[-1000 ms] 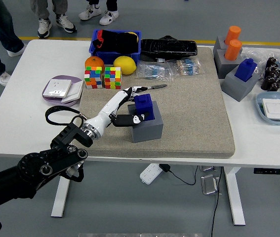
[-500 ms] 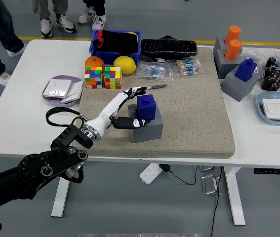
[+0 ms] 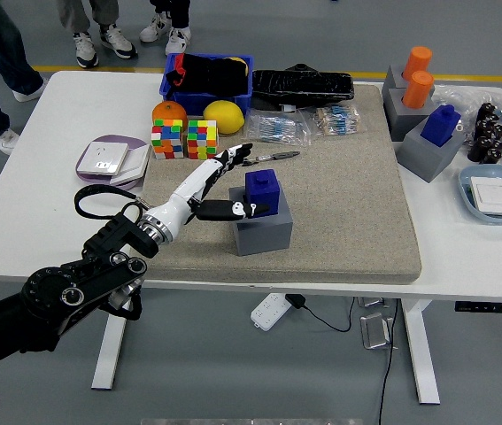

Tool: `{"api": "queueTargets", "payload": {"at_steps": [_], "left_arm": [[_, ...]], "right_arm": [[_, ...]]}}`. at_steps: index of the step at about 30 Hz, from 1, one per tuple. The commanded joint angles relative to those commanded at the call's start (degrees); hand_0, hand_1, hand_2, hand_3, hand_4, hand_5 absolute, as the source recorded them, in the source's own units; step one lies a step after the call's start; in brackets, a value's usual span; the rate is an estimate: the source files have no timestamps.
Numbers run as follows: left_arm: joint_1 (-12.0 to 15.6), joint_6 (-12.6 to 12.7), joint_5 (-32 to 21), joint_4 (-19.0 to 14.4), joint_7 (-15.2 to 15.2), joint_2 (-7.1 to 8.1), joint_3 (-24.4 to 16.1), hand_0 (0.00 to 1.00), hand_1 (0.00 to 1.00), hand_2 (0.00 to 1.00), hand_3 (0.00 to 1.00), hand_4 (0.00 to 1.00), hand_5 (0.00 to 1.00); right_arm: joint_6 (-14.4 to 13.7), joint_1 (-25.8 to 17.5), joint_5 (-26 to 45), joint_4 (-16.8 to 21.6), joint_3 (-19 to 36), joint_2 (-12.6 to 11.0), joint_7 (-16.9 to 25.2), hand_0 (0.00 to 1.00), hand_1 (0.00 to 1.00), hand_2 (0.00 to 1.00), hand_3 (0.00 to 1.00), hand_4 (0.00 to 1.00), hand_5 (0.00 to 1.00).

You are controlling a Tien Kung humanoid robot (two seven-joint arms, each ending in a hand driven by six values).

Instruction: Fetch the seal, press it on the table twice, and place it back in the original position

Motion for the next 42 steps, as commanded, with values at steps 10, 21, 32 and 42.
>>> {"api": "queueTargets", "payload": {"at_steps": [10,21,32,42], "left_arm": [[1.18,-3.51,1.1,-4.78,3.12,4.81,-4.31,0.998,0.998,0.998,0.998,0.998,0.505],[2.08,0.57,-3.33,-2.86,-0.32,9.36,-11.19,0.998,0.998,0.998,0.998,0.998,0.537],[-0.58,2.59,-5.7,9.63,-0.12,11.87,-9.44,0.998,0.998,0.998,0.998,0.92,0.397],[1.35,1.96,-6.28,14.99,1.47,11.81,-12.22,0.998,0.998,0.969,0.972,0.885,0.35]], "right_arm": [[-0.09,0.03,-0.35,-0.01,0.51,-0.33,0.06,0.788,0.704,0.695,0.658,0.779,0.554],[-0.09,0.12,-0.25,-0.1,0.15,-0.35,0.02,0.787,0.704,0.695,0.657,0.779,0.555],[-0.25,0.26,-0.36,-0.24,0.18,-0.46,-0.09,0.786,0.703,0.695,0.657,0.779,0.557],[-0.49,-0.01,-1.06,-0.47,0.99,-0.32,-0.25,0.787,0.703,0.695,0.657,0.777,0.557]]}}
